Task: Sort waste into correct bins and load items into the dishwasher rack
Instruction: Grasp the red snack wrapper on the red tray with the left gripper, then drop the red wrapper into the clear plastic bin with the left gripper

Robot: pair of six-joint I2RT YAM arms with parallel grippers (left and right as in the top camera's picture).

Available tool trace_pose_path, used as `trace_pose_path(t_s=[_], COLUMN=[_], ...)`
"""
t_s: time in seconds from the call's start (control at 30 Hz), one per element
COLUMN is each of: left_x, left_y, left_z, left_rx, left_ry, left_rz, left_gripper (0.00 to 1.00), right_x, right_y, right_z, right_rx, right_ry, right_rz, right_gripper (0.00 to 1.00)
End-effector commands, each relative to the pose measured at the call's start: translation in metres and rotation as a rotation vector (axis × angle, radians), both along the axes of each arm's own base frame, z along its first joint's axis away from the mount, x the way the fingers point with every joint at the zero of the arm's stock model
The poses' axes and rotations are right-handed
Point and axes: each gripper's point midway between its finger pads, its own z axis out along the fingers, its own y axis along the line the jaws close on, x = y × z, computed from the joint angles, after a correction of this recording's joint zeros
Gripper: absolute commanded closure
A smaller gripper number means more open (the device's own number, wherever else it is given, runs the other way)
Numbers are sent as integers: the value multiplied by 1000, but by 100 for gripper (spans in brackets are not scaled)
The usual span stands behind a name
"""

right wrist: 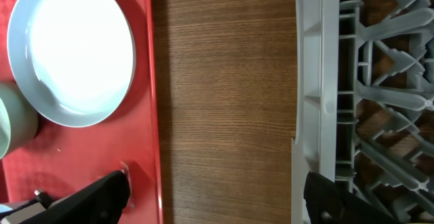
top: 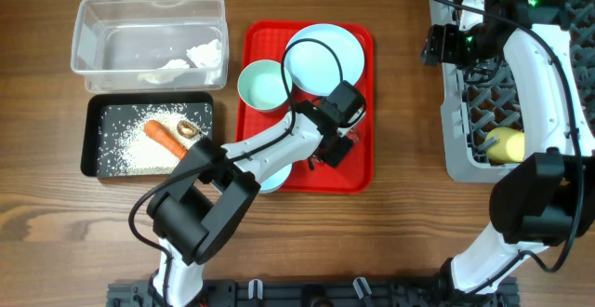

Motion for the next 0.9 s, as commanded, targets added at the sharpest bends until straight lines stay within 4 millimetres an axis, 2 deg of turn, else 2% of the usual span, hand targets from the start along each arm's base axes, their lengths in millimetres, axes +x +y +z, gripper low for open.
trace_pose_path(t_s=[0.0,0.03,0.17,0.3,0.4,0.47,0.53,0.6,0.63,0.67,0.87], left_x=[-1,-1,-1,6,24,47,62,82,89,101,159], left_y=[-1,-1,-2,-6,-7,3,12,34,45,64,169], left_z=[-4,-3,0,22,60,101,129,157,165,172,178], left_rx=[-4,-5,-9,-50,-96,-125,-148,-151,-143,-119,-89], left_ry=[17,17,12,-11,-73,-168,-236,-333,-364,-410,-478], left_rz=[-4,-4,-3,49,119,218,261,330,359,413,665], left_gripper=[93,96,96,96,96,96,96,96,96,96,96], right_x=[0,-1,-1,-2,-2,-2,-2,-2,-2,-2,-1], right_y=[-1,-1,-1,-1,-1,-1,-1,-1,-1,-1,-1], right_z=[1,1,1,1,1,1,1,1,1,1,1], right_rx=[-13,-13,-13,-14,-13,-14,-13,-14,-13,-14,-13], right_ry=[-1,0,3,5,5,5,4,4,4,4,1], right_rz=[0,1,0,1,1,1,1,1,1,1,1], right_gripper=[14,14,14,14,14,14,14,14,14,14,13])
